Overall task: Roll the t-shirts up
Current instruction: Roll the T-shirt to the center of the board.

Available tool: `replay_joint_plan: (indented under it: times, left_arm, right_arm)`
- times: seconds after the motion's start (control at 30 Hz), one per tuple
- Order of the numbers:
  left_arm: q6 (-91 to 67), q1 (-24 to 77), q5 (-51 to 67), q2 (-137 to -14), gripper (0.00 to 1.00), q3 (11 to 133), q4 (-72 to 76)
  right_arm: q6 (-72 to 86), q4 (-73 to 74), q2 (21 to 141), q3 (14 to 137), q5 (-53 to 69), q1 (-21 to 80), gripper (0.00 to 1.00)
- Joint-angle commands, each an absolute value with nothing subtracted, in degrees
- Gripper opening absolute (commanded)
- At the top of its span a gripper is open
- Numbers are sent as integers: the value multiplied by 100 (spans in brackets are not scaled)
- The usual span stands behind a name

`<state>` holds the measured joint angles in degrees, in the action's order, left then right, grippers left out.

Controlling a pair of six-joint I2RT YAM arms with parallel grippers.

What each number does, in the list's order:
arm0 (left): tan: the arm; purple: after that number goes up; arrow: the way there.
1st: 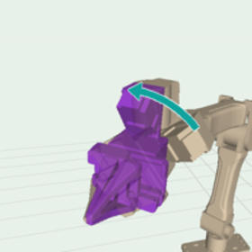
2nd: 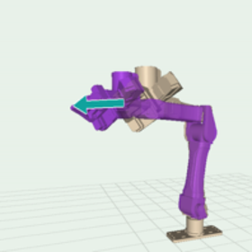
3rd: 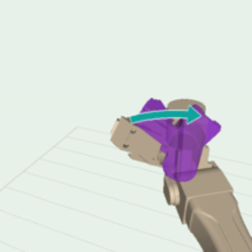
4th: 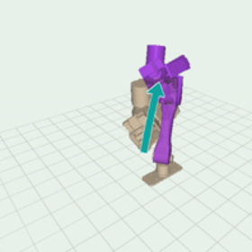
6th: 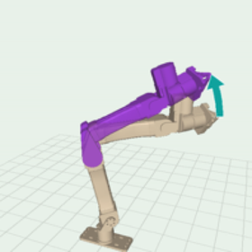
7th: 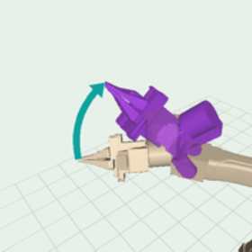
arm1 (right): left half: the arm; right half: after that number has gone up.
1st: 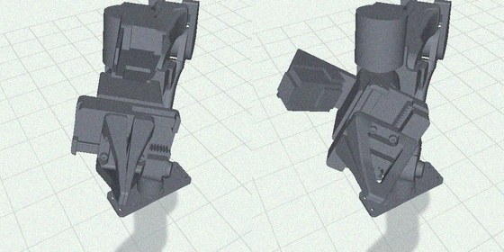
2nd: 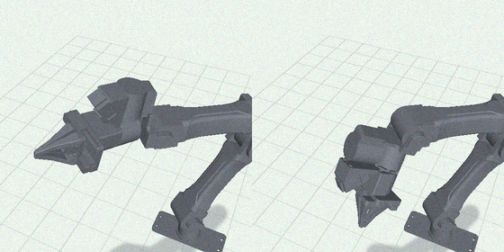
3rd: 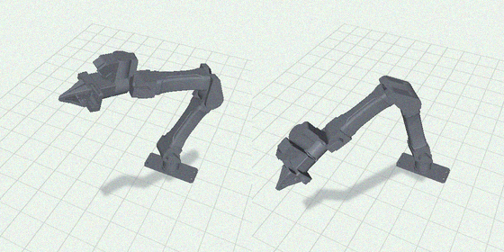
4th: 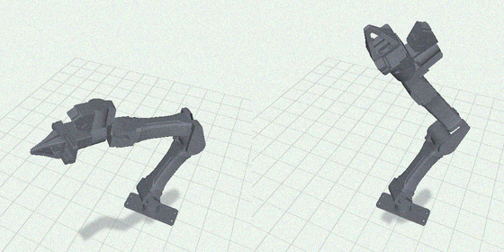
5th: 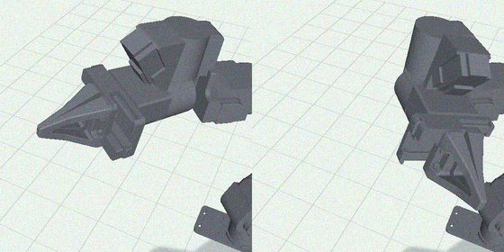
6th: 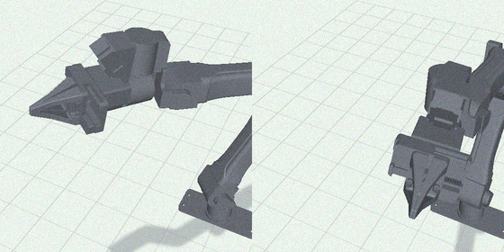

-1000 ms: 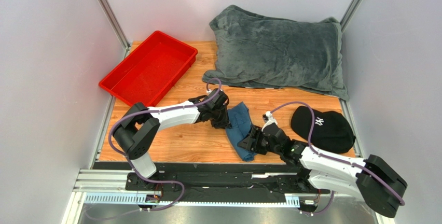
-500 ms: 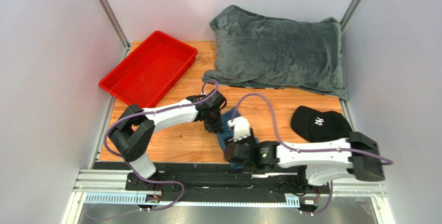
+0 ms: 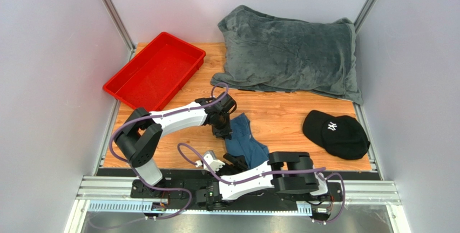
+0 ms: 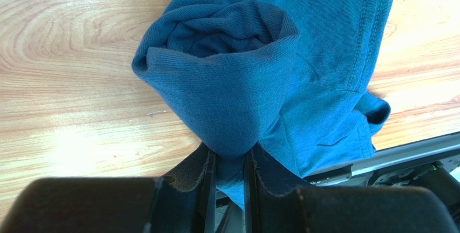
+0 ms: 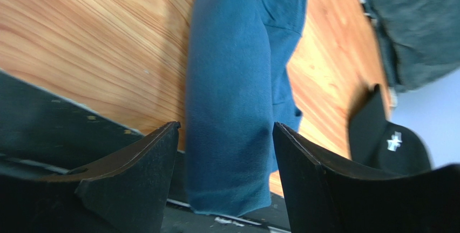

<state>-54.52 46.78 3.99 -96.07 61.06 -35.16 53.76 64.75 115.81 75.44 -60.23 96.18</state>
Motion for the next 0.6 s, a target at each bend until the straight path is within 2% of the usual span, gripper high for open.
replay_joint_plan:
  times: [0.0, 0.13, 0.17, 0.2, 0.37, 0.4, 0.47, 0.5, 0.57]
  left_arm:
    - [-5291, 4702, 466, -9729, 18, 6249, -3744]
    - [-5309, 4702, 457, -9730, 18, 6258, -3744]
    - [-5317, 4702, 457, -9738, 18, 6258, -3753]
    - [-5326, 4702, 448, -9730, 18, 6267, -3744]
    - [-5300, 4702, 492, -9729, 19, 6284, -3683]
    - [-5291, 4702, 518, -9721, 22, 6284, -3648]
    - [-5256, 4702, 580, -9633, 32, 6284, -3534]
    - [-5247, 4702, 580, -9589, 41, 6284, -3507]
    - [-5195, 4676, 554, -9431, 49, 6302, -3410]
  right_arm:
    - [6020, 7338, 11794, 7857, -6557, 9624, 72]
    - [6257, 7514, 12032, 7875, -6566, 9615, 68]
    - [6380, 7515, 12067, 7831, -6557, 9615, 66]
    - [6433, 7515, 12067, 7796, -6539, 9615, 56]
    - [6495, 6901, 11752, 7393, -6302, 9536, 47]
    - [6356, 6691, 11481, 7104, -6223, 9510, 46]
    - [6232, 6049, 11129, 6778, -6021, 9414, 46]
    - [6136, 5777, 10927, 6602, -5934, 9387, 46]
    - [5732, 4793, 10198, 5961, -5600, 9238, 46]
